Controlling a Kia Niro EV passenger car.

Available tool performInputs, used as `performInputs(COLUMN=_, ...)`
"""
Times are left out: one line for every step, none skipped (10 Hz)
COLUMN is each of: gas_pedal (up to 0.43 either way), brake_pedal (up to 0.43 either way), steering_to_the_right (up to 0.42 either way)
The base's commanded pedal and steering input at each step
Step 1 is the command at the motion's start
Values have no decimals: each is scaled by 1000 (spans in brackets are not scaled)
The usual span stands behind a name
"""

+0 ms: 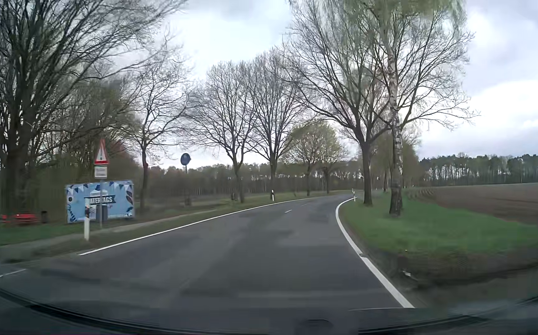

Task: Follow the waypoints while adhering to traffic rules and regulations

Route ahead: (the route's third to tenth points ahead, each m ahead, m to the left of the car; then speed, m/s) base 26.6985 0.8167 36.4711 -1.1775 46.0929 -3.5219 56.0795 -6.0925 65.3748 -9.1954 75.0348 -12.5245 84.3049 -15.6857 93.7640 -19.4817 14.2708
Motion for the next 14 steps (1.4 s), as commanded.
performInputs(gas_pedal=197, brake_pedal=0, steering_to_the_right=26)
performInputs(gas_pedal=197, brake_pedal=0, steering_to_the_right=27)
performInputs(gas_pedal=197, brake_pedal=0, steering_to_the_right=27)
performInputs(gas_pedal=197, brake_pedal=0, steering_to_the_right=27)
performInputs(gas_pedal=197, brake_pedal=0, steering_to_the_right=29)
performInputs(gas_pedal=197, brake_pedal=0, steering_to_the_right=31)
performInputs(gas_pedal=197, brake_pedal=0, steering_to_the_right=33)
performInputs(gas_pedal=197, brake_pedal=0, steering_to_the_right=33)
performInputs(gas_pedal=197, brake_pedal=0, steering_to_the_right=33)
performInputs(gas_pedal=197, brake_pedal=0, steering_to_the_right=34)
performInputs(gas_pedal=197, brake_pedal=0, steering_to_the_right=36)
performInputs(gas_pedal=197, brake_pedal=0, steering_to_the_right=36)
performInputs(gas_pedal=197, brake_pedal=0, steering_to_the_right=32)
performInputs(gas_pedal=197, brake_pedal=0, steering_to_the_right=32)
